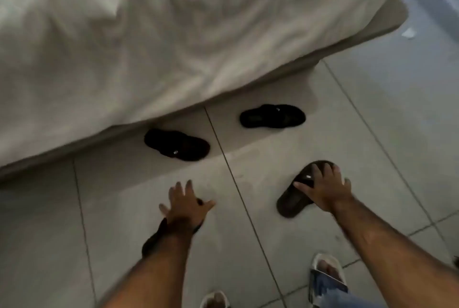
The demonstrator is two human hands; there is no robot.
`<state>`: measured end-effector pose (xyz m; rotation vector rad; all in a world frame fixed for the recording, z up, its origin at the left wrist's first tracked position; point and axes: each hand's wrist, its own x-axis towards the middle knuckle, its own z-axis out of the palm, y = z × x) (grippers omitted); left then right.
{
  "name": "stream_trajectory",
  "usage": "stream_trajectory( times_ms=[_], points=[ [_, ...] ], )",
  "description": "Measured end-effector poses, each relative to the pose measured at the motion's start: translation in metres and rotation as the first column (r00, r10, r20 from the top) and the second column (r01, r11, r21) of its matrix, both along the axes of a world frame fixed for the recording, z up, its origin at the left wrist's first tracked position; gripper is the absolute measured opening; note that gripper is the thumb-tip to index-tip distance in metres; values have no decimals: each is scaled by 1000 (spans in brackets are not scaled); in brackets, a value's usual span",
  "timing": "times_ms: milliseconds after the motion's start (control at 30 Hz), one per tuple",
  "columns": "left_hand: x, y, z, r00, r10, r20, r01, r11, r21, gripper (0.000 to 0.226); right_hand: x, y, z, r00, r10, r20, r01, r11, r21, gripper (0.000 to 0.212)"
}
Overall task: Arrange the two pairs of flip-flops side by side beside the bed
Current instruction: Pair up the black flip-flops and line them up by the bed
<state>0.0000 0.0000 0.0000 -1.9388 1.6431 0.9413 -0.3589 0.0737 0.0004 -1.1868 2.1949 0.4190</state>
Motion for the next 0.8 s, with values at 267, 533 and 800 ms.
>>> stream_trajectory(
  times_ms=[267, 533, 800],
  points=[
    [1, 40, -151, 812, 552, 189, -554, 831, -48, 118, -14, 25, -149, 985, -173, -10, 172, 983, -67, 104],
    [-64, 28, -188, 883, 435, 174, -396, 892, -218, 101, -6, 29, -181, 975, -189, -112, 155, 953, -261, 97],
    [-158, 15, -193, 987, 141, 76, -104, 925, -366, 88, -28, -38, -177, 995, -47, -91, 4, 907, -421, 84]
  ],
)
